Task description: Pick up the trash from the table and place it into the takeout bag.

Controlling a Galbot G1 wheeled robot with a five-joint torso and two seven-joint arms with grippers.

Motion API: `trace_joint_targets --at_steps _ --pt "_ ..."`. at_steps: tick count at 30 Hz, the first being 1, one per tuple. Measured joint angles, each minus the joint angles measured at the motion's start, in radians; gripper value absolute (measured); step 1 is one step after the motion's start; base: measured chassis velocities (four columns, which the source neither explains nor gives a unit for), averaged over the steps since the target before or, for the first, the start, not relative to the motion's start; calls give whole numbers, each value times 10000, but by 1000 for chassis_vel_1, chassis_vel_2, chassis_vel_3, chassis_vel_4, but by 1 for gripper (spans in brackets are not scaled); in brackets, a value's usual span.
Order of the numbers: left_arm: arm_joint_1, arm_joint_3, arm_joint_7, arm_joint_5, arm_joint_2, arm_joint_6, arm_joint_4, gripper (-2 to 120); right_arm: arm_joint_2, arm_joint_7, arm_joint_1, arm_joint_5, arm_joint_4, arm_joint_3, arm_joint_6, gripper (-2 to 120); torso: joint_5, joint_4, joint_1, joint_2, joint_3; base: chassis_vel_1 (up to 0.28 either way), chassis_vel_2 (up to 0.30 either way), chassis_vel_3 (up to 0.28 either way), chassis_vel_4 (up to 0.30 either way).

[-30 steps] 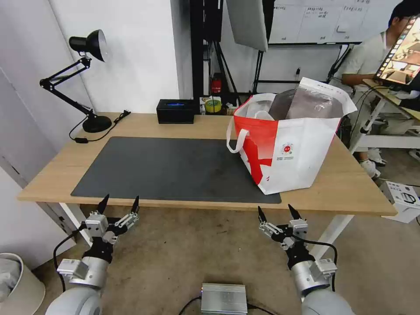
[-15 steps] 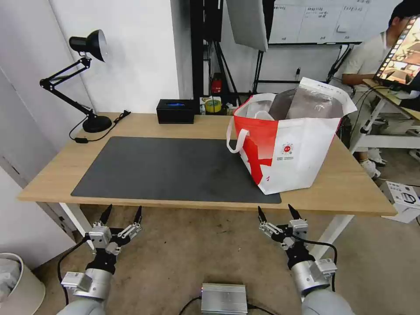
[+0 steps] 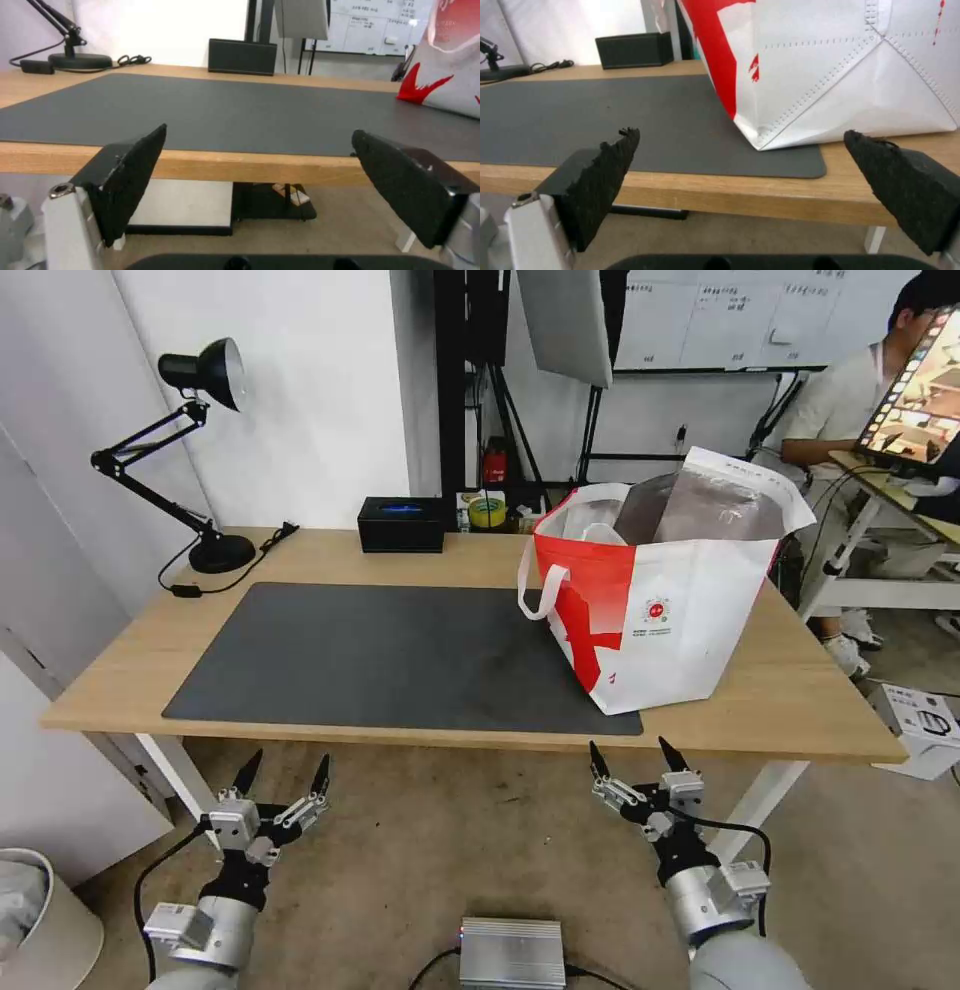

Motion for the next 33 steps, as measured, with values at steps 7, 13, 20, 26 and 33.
trace_joint_targets --at_steps 7,13,20,26,33 --pt "-17 -36 40 -3 29 -26 25 100 0 0 0 0 0 0 0 100 0 0 0 0 0 0 0 0 0" --pt "-20 -39 41 -6 33 -26 26 100 0 0 0 0 0 0 0 100 0 0 0 0 0 0 0 0 0" --pt "-22 -40 41 -10 36 -26 25 100 0 0 0 0 0 0 0 100 0 0 0 0 0 0 0 0 0" --pt "-22 -40 41 -14 39 -26 26 100 0 1 0 0 0 0 0 100 0 0 0 0 0 0 0 0 0" --pt "-23 -40 41 -15 39 -25 25 100 0 0 0 0 0 0 0 100 0 0 0 0 0 0 0 0 0"
